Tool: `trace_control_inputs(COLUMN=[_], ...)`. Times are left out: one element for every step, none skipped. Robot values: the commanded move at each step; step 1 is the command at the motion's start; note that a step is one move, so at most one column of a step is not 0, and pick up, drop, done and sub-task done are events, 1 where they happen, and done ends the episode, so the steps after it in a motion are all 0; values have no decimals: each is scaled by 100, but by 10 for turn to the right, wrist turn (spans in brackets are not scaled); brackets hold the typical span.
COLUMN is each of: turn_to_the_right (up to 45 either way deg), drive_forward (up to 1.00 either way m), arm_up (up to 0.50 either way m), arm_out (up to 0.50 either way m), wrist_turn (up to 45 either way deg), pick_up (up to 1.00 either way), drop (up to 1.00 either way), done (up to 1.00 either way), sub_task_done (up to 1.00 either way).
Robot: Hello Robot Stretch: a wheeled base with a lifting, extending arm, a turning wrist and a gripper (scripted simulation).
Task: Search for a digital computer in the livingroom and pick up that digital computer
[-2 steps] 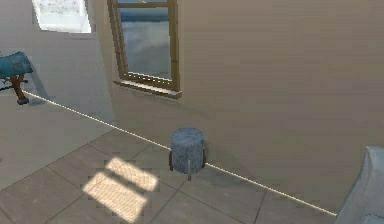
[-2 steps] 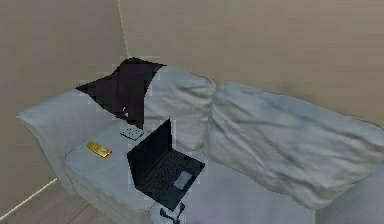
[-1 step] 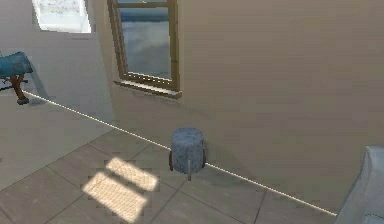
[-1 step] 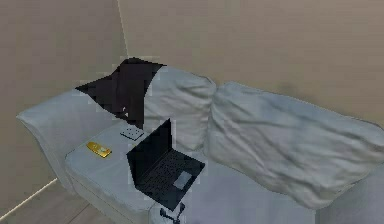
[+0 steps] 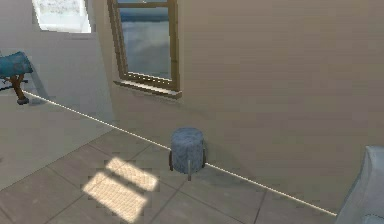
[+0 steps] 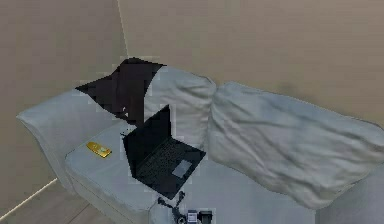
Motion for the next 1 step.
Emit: trace_control_inputs(turn_to_the_right=[0], drive_forward=[0], arm_up=[0], arm_out=[0], wrist_turn=[0], pick_up=[0], drop=[0], done=[100], sub_task_done=[0])
